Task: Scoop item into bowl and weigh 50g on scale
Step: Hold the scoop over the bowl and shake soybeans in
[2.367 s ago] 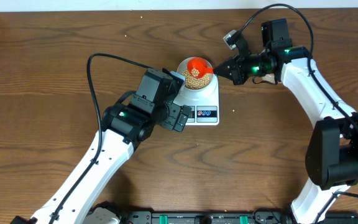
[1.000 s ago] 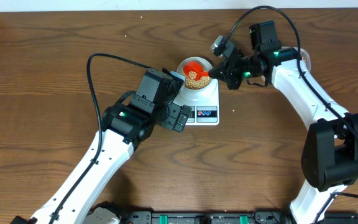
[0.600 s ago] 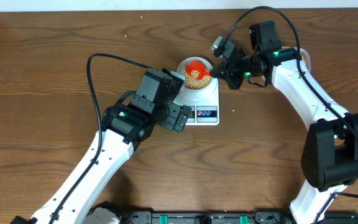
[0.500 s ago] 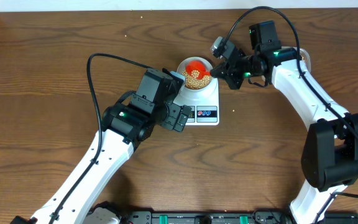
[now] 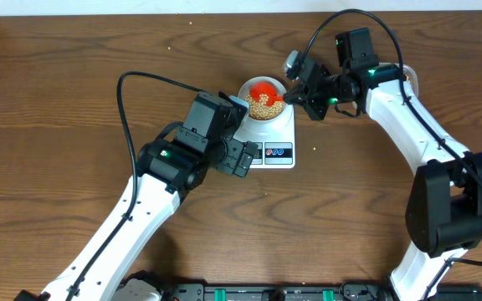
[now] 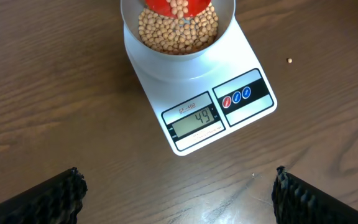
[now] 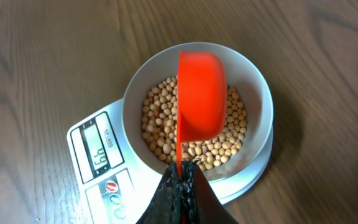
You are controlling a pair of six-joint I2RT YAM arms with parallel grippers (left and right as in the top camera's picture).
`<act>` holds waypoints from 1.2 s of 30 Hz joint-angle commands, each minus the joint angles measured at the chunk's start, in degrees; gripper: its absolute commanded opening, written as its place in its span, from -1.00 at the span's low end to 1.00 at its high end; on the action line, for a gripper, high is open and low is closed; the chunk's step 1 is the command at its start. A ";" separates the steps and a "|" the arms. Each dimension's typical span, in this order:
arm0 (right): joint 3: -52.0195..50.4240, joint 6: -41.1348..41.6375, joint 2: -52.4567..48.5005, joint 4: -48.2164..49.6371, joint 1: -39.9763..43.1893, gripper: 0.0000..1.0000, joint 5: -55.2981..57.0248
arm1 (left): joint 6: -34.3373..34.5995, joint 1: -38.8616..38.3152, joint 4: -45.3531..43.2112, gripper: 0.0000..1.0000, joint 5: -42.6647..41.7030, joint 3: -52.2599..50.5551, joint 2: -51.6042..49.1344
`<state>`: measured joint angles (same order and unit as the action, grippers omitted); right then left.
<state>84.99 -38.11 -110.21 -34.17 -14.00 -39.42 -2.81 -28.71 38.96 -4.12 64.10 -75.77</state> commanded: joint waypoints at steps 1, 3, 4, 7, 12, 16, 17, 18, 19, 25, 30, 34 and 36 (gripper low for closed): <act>-0.26 1.73 -0.68 0.13 0.09 -0.98 -2.89 | 0.11 0.20 0.07 0.96 0.72 -0.02 -0.44; -0.26 3.91 -0.68 0.13 0.33 -0.98 -4.33 | 0.11 0.20 0.07 0.96 0.72 -0.02 -0.44; -0.26 4.81 -0.68 0.13 0.50 -0.98 -5.33 | 0.11 0.20 0.07 0.96 0.72 -0.02 -0.44; -0.26 7.13 -0.68 0.07 1.31 -0.98 -8.66 | 0.11 0.20 0.07 0.96 0.72 -0.02 -0.44; -0.26 7.89 -0.68 0.07 3.32 -0.98 -15.19 | 0.09 0.20 0.07 0.95 0.72 -0.02 -0.44; -0.26 9.49 -0.68 0.09 5.16 -0.98 -19.30 | 0.09 0.20 0.07 0.96 0.72 -0.02 -0.44; -0.26 10.03 -0.68 0.09 5.53 -0.98 -19.58 | 0.11 0.20 0.07 0.96 0.72 -0.02 -0.44; -0.26 10.54 -0.68 0.11 5.90 -0.98 -19.74 | 0.11 0.20 0.07 0.96 0.72 -0.02 -0.44; -0.26 11.08 -0.68 0.11 6.21 -0.98 -19.71 | 0.09 0.20 0.07 0.96 0.74 -0.02 -0.44; -0.26 11.74 -0.68 0.11 6.95 -0.98 -19.69 | 0.11 0.20 0.07 0.96 0.72 -0.02 -0.44; -0.26 11.76 -0.68 0.11 6.93 -0.98 -19.67 | 0.09 0.20 0.07 0.95 0.72 -0.02 -0.44; -0.26 10.60 -0.68 0.11 6.86 -0.98 -19.58 | 0.09 0.20 0.07 0.96 0.72 -0.02 -0.44; -0.26 9.64 -0.68 0.13 6.71 -0.98 -18.93 | 0.11 0.20 0.07 0.96 0.72 -0.02 -0.44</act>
<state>84.99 -27.35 -110.24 -34.17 -7.14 -57.08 -2.81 -28.71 38.96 -4.12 64.10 -75.77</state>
